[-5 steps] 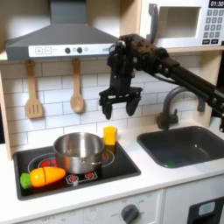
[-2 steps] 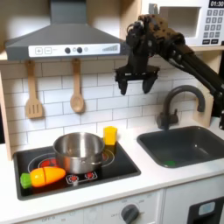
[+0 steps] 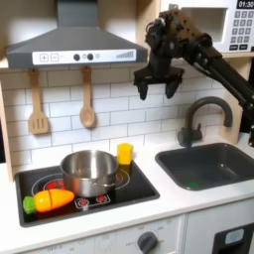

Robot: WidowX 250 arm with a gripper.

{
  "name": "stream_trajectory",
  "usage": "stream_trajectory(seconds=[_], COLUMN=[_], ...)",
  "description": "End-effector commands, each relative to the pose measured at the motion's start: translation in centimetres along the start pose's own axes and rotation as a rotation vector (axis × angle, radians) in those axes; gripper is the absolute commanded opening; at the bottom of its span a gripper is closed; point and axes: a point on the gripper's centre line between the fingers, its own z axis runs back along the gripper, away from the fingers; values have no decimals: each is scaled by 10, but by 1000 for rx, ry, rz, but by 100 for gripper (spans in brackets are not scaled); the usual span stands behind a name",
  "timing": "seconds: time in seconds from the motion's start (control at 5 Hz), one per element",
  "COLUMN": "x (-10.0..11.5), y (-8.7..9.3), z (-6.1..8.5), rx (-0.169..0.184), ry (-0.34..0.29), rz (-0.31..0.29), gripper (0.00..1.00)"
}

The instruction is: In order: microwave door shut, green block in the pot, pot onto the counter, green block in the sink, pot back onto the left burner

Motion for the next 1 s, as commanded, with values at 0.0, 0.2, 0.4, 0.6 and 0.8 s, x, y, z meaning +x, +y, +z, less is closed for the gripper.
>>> stream_trajectory(seconds=[0.0, 0.2, 0.4, 0.6, 0.8], x=[15, 17, 22, 28, 33], y=[-16, -22, -21, -25, -33], z=[15, 20, 22, 27, 36], rx=[-53, -58, -61, -70, -74], ry=[-78, -100, -121, -153, -181], rz=[-35, -54, -49, -62, -86], gripper=[100, 100, 100, 100, 100])
